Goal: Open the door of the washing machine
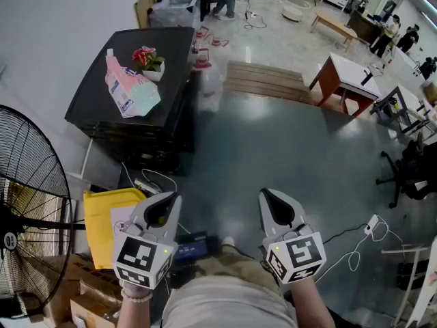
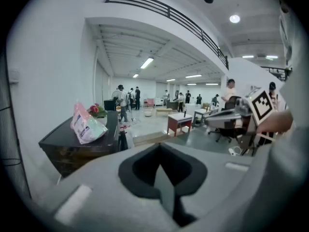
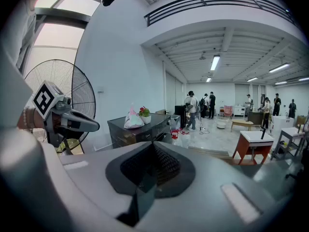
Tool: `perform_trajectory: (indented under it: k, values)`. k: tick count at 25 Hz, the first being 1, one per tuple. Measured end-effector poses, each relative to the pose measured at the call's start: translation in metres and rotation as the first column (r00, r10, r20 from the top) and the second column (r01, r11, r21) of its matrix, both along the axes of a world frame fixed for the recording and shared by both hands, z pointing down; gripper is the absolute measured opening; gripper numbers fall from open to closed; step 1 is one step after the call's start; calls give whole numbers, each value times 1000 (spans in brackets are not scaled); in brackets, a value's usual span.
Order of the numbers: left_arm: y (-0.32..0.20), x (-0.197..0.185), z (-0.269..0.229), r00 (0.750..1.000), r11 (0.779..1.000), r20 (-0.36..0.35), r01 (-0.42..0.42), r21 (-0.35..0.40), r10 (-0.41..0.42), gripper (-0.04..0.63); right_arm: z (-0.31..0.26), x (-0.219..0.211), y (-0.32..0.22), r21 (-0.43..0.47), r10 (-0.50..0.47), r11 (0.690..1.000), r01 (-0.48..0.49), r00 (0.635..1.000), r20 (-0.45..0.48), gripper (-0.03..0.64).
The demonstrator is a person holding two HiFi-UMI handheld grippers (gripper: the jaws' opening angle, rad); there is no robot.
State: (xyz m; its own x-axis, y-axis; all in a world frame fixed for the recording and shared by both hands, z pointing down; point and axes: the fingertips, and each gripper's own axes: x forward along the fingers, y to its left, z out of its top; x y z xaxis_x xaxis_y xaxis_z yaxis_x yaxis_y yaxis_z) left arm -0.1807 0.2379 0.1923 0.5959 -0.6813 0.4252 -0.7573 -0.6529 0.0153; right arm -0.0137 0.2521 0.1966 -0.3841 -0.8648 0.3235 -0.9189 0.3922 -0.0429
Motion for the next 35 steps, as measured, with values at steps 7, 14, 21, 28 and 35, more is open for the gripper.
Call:
perform_trajectory:
  k: [7,14,21,28,35]
  values:
    - [2,0,-1,1000,1000,2,2,0,-2,-8,-1,-1,0,0,-4,1000,4,1000,3,3]
    - [2,1,-1,1000,1000,0,4,1,-4,-8,0,-1,0,-1,-10,1000,10,1000,4,3]
    - [-1,5,-1,1000,1000,-5,4,6,-4,-6,0,1,-2,-2,-7,1000,7,999,34,3]
    - [-2,12,-6,999,1000,-47,15,4,-15,61,-3,5,-4,-1,9,1000,-9,998,65,38]
    - [-2,20,-9,998,999,-48,35,11,-34,78,-2,12,-5,-1,-4,1000,5,997,83,114]
